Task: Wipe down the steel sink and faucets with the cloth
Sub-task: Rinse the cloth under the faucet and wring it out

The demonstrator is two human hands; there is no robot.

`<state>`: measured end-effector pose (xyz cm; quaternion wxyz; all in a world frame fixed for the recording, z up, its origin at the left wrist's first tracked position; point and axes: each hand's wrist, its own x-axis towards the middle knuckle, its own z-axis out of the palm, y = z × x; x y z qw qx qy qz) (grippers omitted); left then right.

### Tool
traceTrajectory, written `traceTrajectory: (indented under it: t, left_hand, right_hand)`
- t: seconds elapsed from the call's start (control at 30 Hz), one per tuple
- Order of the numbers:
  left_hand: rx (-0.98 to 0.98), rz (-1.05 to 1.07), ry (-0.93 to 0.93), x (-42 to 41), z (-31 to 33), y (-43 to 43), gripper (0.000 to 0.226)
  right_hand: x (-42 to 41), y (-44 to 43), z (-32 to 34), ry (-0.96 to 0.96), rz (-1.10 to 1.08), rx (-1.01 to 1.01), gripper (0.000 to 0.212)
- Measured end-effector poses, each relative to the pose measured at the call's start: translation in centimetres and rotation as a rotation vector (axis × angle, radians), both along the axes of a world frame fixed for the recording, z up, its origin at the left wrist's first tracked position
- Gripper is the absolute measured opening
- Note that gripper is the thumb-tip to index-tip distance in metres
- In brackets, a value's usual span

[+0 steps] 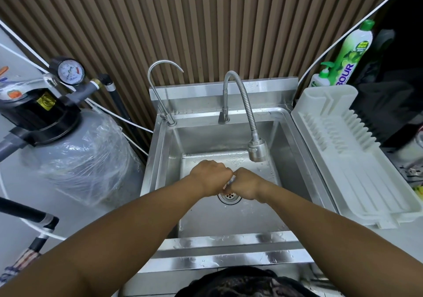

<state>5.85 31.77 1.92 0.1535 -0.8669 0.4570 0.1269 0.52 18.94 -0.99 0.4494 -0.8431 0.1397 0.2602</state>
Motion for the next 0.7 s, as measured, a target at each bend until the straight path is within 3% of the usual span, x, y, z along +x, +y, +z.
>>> traceTrajectory:
  t: [0.07,0.17,0.23,0.33,0.4,0.5,0.57,0.63,0.67,0.7]
  left_hand:
    - [0.016,0.024,0.017,0.4,-0.1,0.1,0.022]
    - [0.010,0.120,0.078,0.7,0.0,0.1,0.014]
    - [-0.012,0.210,0.225,1.0,-0.1,0.2,0.007]
    - [-0.066,0.293,0.448,1.4,-0.1,0.7,0.024]
    - [-0.061,0.258,0.456,1.9,-0.1,1.3,0.024]
    - [-0.055,0.135,0.318,3.0,0.1,2.3,0.007]
    - [-0.112,0.093,0.206,3.6,0.6,2.9,0.004]
    - [-0.138,0.051,0.082,4.0,1.1,3.2,0.019]
    - [-0.161,0.009,0.017,4.1,1.2,3.3,0.023]
    - [-0.195,-0.040,-0.039,4.1,1.2,3.4,0.024]
  right_hand:
    - [0.0,0.6,0.2,-0.123,0.048,-0.193,0.024]
    - [-0.5,1.3,-0.1,-0.289,0.079,-0.463,0.010]
    - [-0.9,1.5,-0.6,-0.395,0.125,-0.619,0.022]
    - [-1.0,2.0,-1.2,-0.490,0.161,-0.702,0.023]
    - [-0.8,2.3,-1.9,-0.500,0.117,-0.645,0.020]
    - [-1.3,2.5,-2.3,-0.468,-0.027,-0.317,0.026]
    - [-1.7,2.7,-1.6,-0.385,-0.177,0.109,0.039]
    - [-2.0,3.1,-0.2,-0.271,-0.372,0.545,0.040]
    - [-2.0,3.1,0.5,-0.157,-0.461,0.759,0.036]
    - [-2.1,3.0,1.2,-0.022,-0.529,0.960,0.047]
